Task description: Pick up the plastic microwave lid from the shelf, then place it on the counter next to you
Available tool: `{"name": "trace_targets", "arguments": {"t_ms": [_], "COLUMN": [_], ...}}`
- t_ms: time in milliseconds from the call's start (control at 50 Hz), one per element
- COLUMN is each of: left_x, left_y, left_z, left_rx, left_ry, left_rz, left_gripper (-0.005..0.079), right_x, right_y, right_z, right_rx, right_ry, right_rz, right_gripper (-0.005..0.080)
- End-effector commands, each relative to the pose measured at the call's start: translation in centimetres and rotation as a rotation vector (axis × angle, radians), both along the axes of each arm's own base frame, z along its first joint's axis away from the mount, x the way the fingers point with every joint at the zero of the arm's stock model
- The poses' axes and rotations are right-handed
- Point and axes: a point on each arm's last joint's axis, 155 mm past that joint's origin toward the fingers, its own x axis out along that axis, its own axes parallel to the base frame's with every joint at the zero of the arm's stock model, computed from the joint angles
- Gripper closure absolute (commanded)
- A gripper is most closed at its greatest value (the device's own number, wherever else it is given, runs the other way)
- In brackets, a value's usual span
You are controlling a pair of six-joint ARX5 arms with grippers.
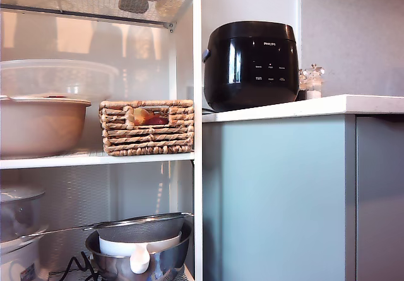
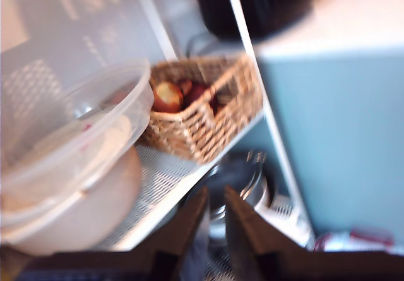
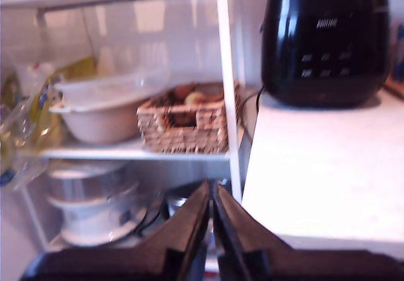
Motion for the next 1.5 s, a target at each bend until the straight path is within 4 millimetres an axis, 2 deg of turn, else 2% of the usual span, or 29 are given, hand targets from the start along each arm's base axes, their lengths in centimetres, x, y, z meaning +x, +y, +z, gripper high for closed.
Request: {"name": "trace_targets", "arguments": {"t_ms": [0,100,180,260,360,580,920,1140,1480], "left_x": [0.5,1.4,2.6,4.0,5.7,9.0,14.5,18.2,21.7], "left_y": [-0.3,-0.7,-0.9,-1.0,-0.9,-1.3,-1.3,0.6,4.3], "left_z": [0.1,0.3,1.2,2.2,2.9,3.8,2.6,1.4,-1.6], "left_rx": [0.1,0.203,0.226,0.249,0.331,0.456,0.488,0.54,0.541], "left_ry": [0.034,0.109,0.137,0.143,0.131,0.115,0.2,0.257,0.37], "left_rz": [-0.043,-0.093,-0.092,-0.08,-0.07,-0.073,-0.066,-0.026,0.039], "left_gripper": [0.0634,0.0524,0.0348,0.0212,0.0146,0.0135,0.0137,0.0139,0.0139], "right_x": [-0.1,-0.2,-0.2,-0.2,-0.2,-0.2,-0.3,-0.2,-0.2], "right_y": [0.3,0.5,0.5,0.5,0.5,0.5,0.6,0.6,0.6], "right_z": [-0.9,-1.9,-2.1,-2.0,-2.0,-2.0,-2.0,-1.8,-1.8], "right_rx": [-0.004,-0.014,-0.015,-0.016,-0.016,-0.015,-0.015,-0.014,-0.014], "right_ry": [0.028,0.066,0.074,0.073,0.073,0.073,0.071,0.065,0.065], "right_rz": [0.018,0.025,0.028,0.027,0.027,0.027,0.028,0.028,0.028], "right_gripper": [0.0764,0.0765,0.0765,0.0764,0.0765,0.0765,0.0764,0.0764,0.0764]}}
